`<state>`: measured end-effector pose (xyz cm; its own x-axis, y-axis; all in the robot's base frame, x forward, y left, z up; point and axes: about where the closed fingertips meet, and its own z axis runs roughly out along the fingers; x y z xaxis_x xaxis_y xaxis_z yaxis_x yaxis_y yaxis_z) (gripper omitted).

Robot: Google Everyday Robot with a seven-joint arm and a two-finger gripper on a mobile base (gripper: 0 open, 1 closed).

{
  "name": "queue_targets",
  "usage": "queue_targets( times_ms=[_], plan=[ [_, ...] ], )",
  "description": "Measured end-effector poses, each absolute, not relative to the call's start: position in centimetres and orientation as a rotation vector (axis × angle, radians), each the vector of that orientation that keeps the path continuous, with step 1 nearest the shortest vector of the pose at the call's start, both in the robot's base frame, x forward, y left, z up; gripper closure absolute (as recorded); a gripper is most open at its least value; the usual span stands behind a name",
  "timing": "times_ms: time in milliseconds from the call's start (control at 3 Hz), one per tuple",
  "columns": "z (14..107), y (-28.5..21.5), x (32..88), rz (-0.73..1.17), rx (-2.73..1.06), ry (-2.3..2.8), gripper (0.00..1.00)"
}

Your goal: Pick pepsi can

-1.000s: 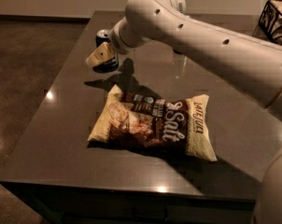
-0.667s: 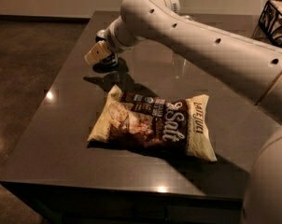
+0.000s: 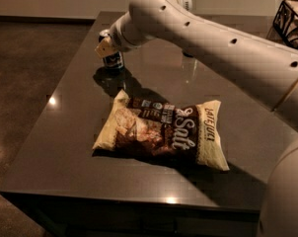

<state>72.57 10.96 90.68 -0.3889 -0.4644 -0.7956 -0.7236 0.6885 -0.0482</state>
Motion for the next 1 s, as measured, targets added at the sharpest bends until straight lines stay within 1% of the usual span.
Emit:
queue_targets(
  times_ms=[333, 667, 1000],
  plan=[
    [93.3, 10.7, 71.6, 0.399, -0.921, 2.011, 0.87],
    [98.9, 10.7, 69.8, 0.409, -0.974, 1.94, 1.0],
    [99.2, 10.7, 69.7, 0.41, -0.978, 1.939, 1.0]
  ],
)
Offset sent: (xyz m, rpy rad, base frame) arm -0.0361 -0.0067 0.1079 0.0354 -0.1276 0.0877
